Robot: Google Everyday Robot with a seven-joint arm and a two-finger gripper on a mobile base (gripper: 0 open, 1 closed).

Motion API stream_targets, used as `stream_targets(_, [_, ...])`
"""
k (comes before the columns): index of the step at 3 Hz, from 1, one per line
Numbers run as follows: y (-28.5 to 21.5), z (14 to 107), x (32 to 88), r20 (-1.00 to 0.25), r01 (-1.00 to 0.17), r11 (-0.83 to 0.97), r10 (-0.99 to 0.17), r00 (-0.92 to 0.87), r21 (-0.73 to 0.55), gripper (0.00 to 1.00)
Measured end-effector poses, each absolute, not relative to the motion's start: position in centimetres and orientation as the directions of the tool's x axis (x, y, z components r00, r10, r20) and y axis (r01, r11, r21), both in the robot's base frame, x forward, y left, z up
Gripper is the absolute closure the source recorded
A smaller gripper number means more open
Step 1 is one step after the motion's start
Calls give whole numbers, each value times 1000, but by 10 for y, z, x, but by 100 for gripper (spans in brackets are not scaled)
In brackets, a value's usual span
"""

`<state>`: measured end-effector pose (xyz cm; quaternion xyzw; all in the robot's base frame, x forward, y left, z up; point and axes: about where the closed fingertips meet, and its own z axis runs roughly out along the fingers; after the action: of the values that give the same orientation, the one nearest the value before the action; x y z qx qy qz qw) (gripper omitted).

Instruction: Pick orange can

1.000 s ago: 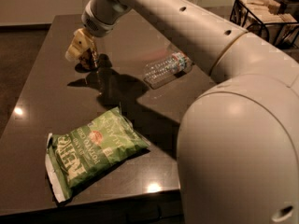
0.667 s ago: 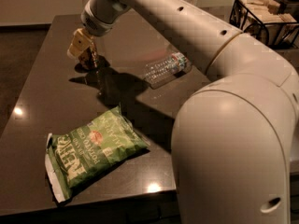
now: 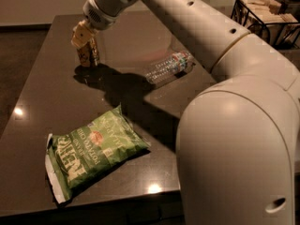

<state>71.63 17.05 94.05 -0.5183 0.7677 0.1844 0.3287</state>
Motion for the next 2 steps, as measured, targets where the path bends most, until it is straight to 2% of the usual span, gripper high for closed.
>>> stream_targets(1, [140,987,695,-731,-941,332,-660,-176,-72,96])
stream_targets(2, [123,1013,681,-748,-954,285,-653,-121,-95,100])
